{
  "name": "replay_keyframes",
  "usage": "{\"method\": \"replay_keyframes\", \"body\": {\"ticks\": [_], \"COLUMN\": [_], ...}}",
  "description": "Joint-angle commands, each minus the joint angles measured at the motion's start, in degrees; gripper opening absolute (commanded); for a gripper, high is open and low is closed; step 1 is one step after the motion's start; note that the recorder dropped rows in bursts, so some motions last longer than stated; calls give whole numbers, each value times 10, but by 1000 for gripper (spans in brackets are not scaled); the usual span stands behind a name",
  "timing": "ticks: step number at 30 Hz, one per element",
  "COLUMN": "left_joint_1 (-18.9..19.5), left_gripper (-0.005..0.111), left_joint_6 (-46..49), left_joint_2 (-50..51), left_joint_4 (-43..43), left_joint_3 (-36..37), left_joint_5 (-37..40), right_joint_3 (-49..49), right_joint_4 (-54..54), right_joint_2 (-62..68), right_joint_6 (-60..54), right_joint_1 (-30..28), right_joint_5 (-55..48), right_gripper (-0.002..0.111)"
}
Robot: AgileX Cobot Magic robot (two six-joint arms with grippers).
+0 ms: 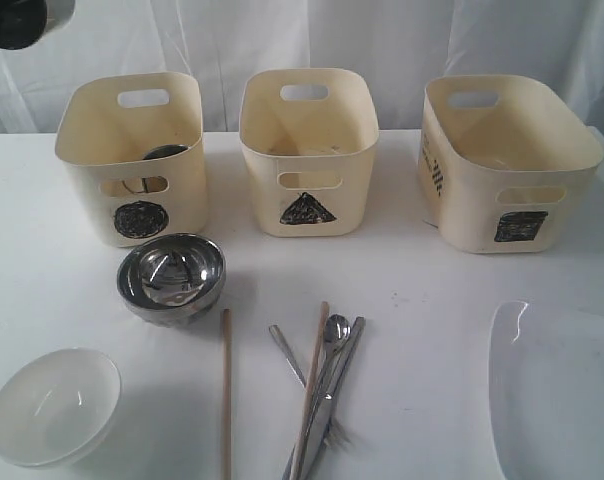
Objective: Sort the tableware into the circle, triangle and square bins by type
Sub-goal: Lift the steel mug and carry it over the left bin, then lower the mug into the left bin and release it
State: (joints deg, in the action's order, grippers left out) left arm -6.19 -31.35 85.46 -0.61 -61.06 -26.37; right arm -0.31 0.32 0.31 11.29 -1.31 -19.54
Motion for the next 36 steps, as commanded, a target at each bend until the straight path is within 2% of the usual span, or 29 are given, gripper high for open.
{"method": "replay_keyframes", "body": {"ticks": [1,3,9,15,18,20,21,22,23,25,29,31,33,34,35,36], "left_joint_1": [-3,-3,-3,-20,-24,-25,-25,-25,-25,-25,-25,-25,-25,-25,-25,-25], "left_gripper": [0,0,0,0,3,12,30,37,54,67,67,67,62,50,41,22], "left_joint_6": [3,3,3,1,3,3,3,3,2,0,0,1,2,5,17,61], "left_joint_2": [124,167,231,241,241,241,241,241,241,235,178,131,83,68,62,59], "left_joint_4": [53,89,167,215,216,217,217,217,217,198,171,171,157,156,155,131], "left_joint_3": [-127,-179,-248,-259,-259,-259,-259,-259,-259,-259,-264,-264,-264,-262,-255,-240], "left_joint_5": [51,103,148,259,264,264,279,284,291,288,297,371,540,632,681,726], "right_joint_3": [3,3,3,3,3,3,3,3,3,3,3,3,3,3,3,3], "right_joint_4": [0,0,0,0,0,0,0,0,0,0,0,0,0,0,0,0], "right_joint_2": [-3,-3,-3,-3,-3,-3,-3,-3,-3,-3,-3,-3,-3,-3,-3,-3], "right_joint_6": [-1,-1,-1,-1,-1,-1,-1,-1,-1,-1,-1,-1,-1,-1,-1,-1], "right_joint_1": [2,2,2,2,2,2,2,2,2,2,2,2,2,2,2,2], "right_joint_5": [3,3,3,3,3,3,3,3,3,3,3,3,3,3,3,3], "right_gripper": [0,0,0,0,0,0,0,0,0,0,0,0,0,0,0,0]}}
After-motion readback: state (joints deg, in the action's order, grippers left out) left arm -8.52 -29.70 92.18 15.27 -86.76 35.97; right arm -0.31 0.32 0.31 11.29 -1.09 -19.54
